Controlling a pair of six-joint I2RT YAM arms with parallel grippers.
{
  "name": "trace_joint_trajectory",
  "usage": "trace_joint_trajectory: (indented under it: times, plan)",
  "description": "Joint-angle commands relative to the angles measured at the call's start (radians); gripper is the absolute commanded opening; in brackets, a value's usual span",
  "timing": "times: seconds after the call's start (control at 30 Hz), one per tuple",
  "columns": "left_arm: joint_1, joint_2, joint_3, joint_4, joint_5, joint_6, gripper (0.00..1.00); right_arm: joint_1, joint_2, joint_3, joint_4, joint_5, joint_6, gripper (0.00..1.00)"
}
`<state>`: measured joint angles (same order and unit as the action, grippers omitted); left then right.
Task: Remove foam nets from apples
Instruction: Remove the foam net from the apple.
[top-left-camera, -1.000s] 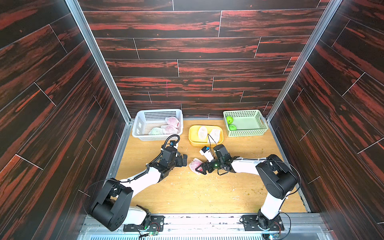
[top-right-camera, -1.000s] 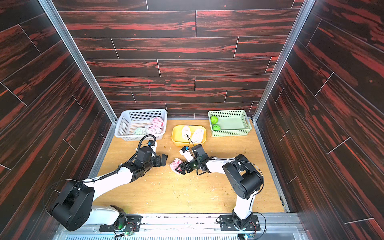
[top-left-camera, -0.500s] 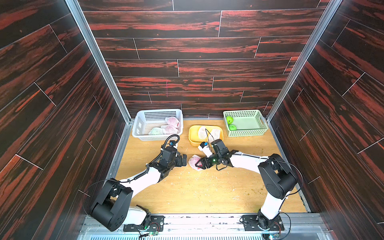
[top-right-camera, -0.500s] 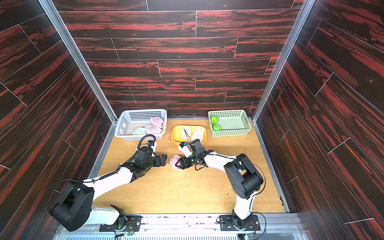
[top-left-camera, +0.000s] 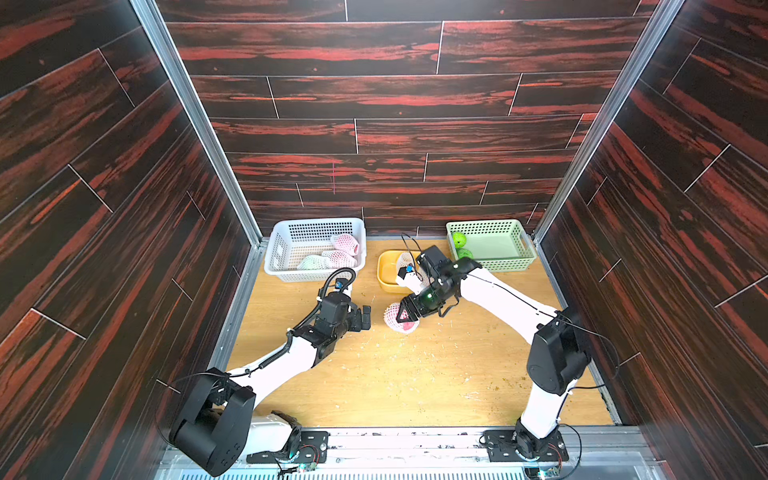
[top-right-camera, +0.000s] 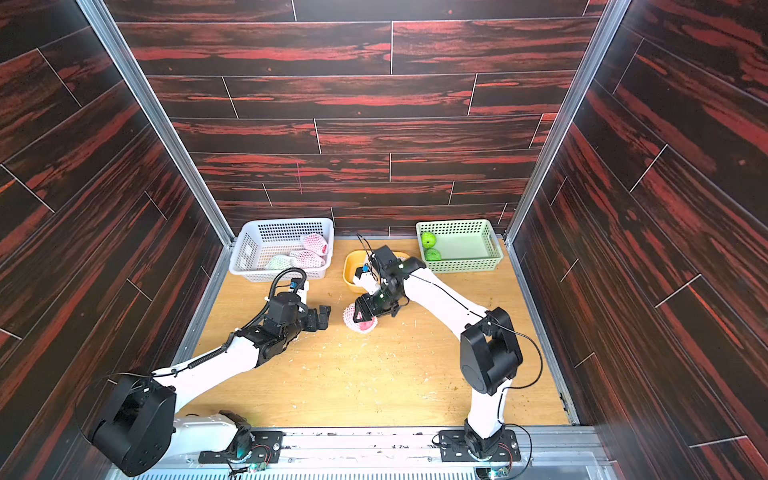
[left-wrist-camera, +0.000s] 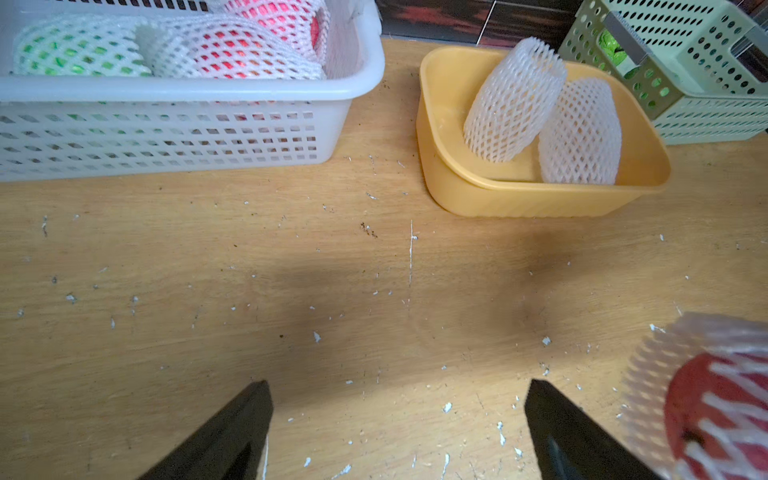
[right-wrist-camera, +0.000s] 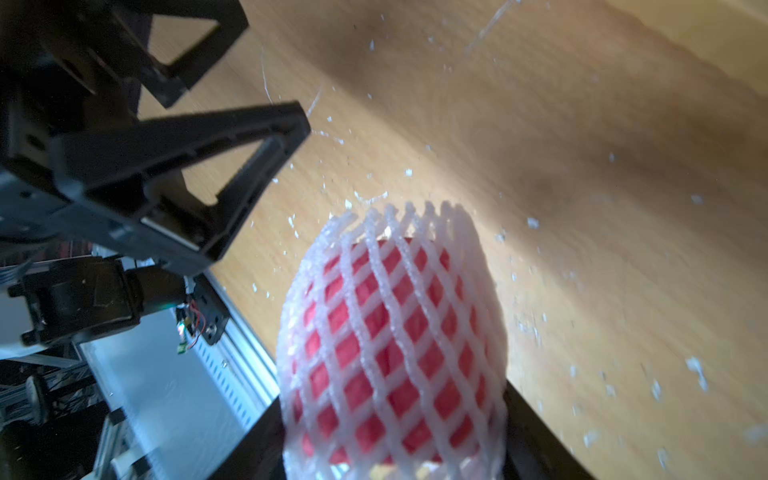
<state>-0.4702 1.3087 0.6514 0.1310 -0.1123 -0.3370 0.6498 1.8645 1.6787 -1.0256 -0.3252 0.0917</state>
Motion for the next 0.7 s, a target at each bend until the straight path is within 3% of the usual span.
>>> trace_joint_trajectory:
  times: [0.0, 0.33, 0.67]
  plan:
    - [0.005, -0.033, -0.018, 0.031, 0.005, 0.004, 1.0, 0.003, 0.085, 0.12, -0.371, 0.044, -0.023, 0.59]
    - [0.004, -0.019, -0.033, 0.036, 0.106, 0.02, 1.0, 0.004, 0.243, 0.219, -0.394, 0.084, 0.027, 0.57]
    - [0.004, 0.04, -0.021, 0.077, 0.16, -0.012, 1.0, 0.004, 0.395, 0.322, -0.405, 0.084, -0.013, 0.63]
